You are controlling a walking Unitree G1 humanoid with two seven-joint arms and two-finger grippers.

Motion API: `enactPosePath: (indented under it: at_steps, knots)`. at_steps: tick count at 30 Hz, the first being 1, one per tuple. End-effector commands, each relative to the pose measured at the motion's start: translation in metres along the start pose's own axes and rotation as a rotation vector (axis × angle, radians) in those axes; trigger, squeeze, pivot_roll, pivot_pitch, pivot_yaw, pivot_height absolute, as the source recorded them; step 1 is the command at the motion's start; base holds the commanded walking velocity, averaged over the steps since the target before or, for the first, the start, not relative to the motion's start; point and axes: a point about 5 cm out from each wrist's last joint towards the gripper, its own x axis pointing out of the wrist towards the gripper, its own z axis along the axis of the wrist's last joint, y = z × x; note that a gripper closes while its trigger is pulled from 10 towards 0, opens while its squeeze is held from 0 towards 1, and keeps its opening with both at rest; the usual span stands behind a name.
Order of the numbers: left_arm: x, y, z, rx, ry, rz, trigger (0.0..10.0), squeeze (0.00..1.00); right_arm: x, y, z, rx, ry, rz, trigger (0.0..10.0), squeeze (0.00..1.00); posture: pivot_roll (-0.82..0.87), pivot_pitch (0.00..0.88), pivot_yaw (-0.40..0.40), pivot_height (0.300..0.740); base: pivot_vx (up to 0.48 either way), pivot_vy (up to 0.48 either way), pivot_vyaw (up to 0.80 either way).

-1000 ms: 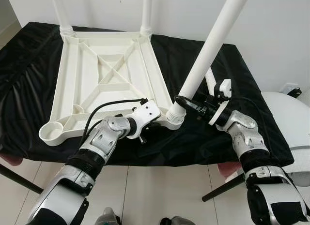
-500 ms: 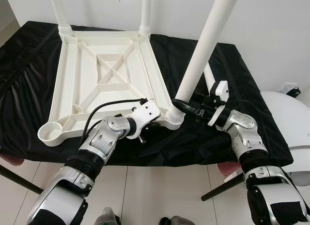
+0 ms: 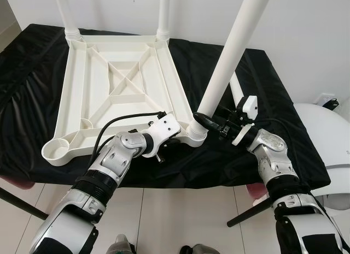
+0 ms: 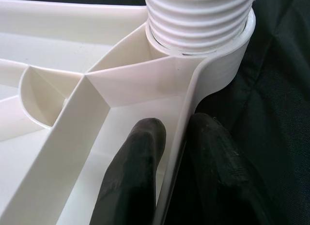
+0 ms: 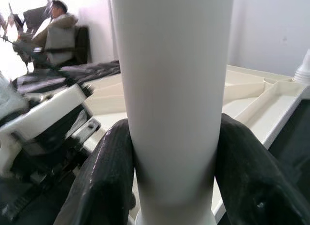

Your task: Building children table

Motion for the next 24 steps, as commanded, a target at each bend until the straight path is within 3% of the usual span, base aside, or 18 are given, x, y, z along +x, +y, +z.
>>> enactPosePath:
  at_steps: [1,11,24]
  knots:
    - [0.0000,-0.0025,0.0110,0.025,-0.040,-0.025,10.0,0.00,-0.0156,0.0019,-0.0330,0.172,0.137,-0.080,10.0,0.00,0.05,0.051,-0.061,0.740,0.000,0.000,0.00]
    - [-0.0013,-0.0014,0.0119,0.027,-0.042,-0.018,10.0,0.00,-0.0164,-0.0007,-0.0345,0.240,0.187,-0.075,10.0,0.00,0.05,0.049,-0.059,0.740,0.000,0.000,0.00]
    - [-0.0012,-0.0007,0.0152,0.029,-0.050,-0.017,10.0,0.00,-0.0204,0.0065,-0.0356,0.145,0.214,-0.038,10.0,0.00,0.04,0.055,-0.056,0.740,0.000,0.000,0.00]
